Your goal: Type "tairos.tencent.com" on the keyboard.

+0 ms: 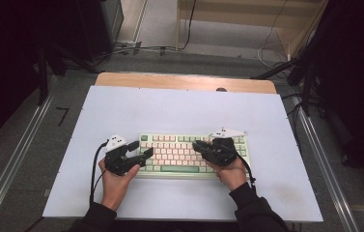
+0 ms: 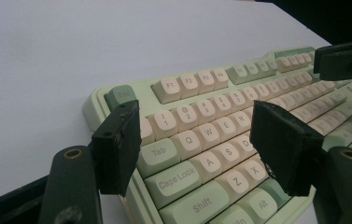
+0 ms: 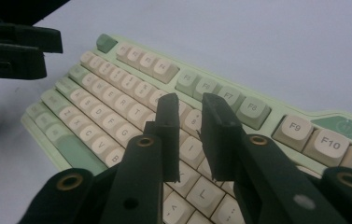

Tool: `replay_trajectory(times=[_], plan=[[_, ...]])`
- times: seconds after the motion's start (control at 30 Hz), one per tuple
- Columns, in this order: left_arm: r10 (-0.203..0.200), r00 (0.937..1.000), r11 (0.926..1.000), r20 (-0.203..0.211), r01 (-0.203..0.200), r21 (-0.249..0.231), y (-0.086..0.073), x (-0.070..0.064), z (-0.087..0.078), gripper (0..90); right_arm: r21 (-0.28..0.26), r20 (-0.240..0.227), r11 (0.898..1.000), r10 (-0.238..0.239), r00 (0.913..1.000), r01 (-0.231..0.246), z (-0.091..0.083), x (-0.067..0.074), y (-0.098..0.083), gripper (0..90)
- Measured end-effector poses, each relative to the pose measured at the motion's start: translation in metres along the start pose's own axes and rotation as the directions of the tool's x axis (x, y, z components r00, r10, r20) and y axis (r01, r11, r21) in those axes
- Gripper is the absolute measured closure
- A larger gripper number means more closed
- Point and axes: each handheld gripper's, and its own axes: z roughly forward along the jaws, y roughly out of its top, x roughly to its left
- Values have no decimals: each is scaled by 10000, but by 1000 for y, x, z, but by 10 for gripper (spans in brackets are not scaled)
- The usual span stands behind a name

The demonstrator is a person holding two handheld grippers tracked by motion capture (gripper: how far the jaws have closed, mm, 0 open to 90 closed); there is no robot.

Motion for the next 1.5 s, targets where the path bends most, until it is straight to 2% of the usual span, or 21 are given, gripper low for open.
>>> replay_trajectory(times=[0.07,0.17,0.4,0.53,0.8,0.9,1.0,1.13,1.27,1.4,1.5], plan=[[31,10000,10000,33,-31,57,0,-1,1,341,-118,-162,9999,46,9999,-48,-3,-1,0,656],[64,9999,9999,94,-65,78,1,-2,3,341,-197,-116,9998,63,9999,-65,-6,1,0,530],[133,9996,9999,232,-136,105,4,-6,7,341,-324,-59,9995,33,10000,-35,-9,5,0,396],[160,9995,9998,277,-164,143,6,-9,11,341,-98,-309,10000,16,9995,-19,-10,6,-1,377],[289,9988,9985,399,-307,448,11,-16,23,355,149,-369,9999,-35,9993,40,-8,6,-3,384],[405,9980,9977,477,-429,524,12,-19,27,405,184,-326,9998,-72,9994,78,-8,6,-4,384],[531,9969,9970,572,-562,539,14,-22,29,500,214,-324,9997,-70,9995,76,-8,5,-5,386],[682,9909,9944,1161,-769,724,16,-26,35,727,173,-295,9998,-20,9996,25,-9,3,-7,386],[1135,9843,9868,1350,-1275,999,18,-34,45,900,223,-259,9997,134,9996,-128,-8,0,-9,387],[1428,9819,9790,1245,-1586,1281,19,-41,53,900,241,-234,9996,147,9996,-141,-8,-1,-9,387],[1471,9820,9775,1185,-1627,1344,19,-42,55,900,229,-233,9996,181,9996,-176,-9,-1,-9,387]])
